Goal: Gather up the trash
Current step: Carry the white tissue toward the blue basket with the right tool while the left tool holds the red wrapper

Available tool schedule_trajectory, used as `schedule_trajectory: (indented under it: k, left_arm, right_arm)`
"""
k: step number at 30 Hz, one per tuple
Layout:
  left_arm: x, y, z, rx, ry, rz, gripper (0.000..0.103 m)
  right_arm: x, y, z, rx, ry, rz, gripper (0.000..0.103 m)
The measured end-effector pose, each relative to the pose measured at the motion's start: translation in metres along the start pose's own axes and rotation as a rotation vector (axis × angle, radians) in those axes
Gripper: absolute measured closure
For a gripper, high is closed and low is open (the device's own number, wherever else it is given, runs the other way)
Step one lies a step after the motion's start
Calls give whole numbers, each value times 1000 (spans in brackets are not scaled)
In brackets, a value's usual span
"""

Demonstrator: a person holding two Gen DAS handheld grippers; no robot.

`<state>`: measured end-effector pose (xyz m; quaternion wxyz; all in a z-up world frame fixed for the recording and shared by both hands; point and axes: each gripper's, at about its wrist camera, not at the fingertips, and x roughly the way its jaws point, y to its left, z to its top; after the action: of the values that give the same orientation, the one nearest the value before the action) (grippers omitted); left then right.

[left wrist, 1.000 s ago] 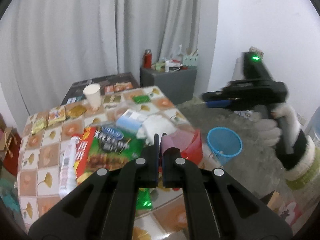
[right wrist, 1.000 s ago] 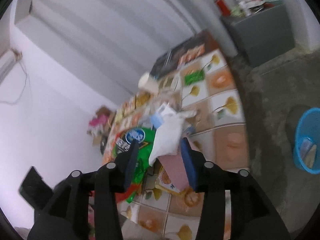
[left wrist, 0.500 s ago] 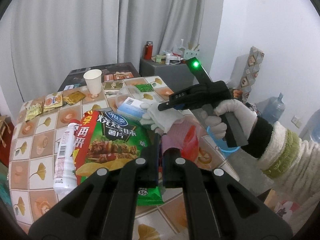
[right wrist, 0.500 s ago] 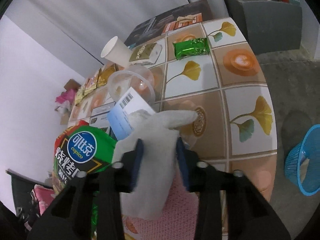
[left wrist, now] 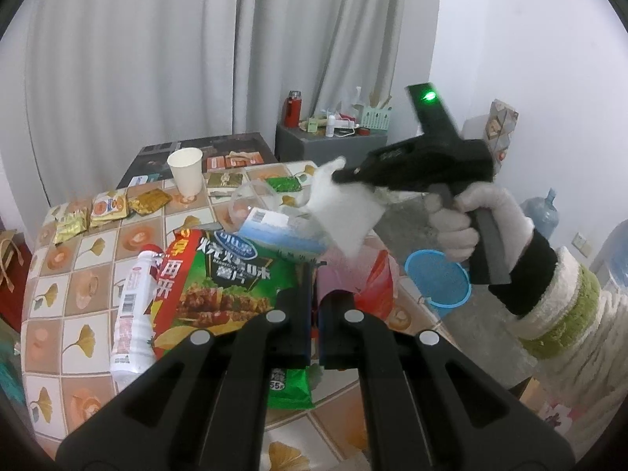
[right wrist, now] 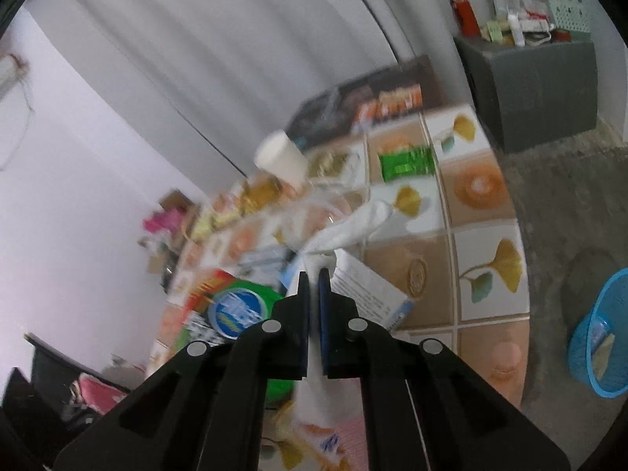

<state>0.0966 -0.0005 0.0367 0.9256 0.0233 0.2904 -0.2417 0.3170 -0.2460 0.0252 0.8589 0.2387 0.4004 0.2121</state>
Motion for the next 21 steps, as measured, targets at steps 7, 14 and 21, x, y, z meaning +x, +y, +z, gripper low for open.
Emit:
schedule_trajectory:
  k: [7, 14, 21]
  left_arm:
    - [11, -24, 17, 24, -3, -32, 103]
    - [67, -78, 53, 53, 68, -184, 103]
    - [170, -177, 80, 131, 226, -323, 103]
  right_arm:
    - [-86, -35, -7, 64, -151, 49, 98]
    - [-162, -101, -29, 151, -254, -52, 98]
    - [-208, -199, -66, 315, -290, -235, 98]
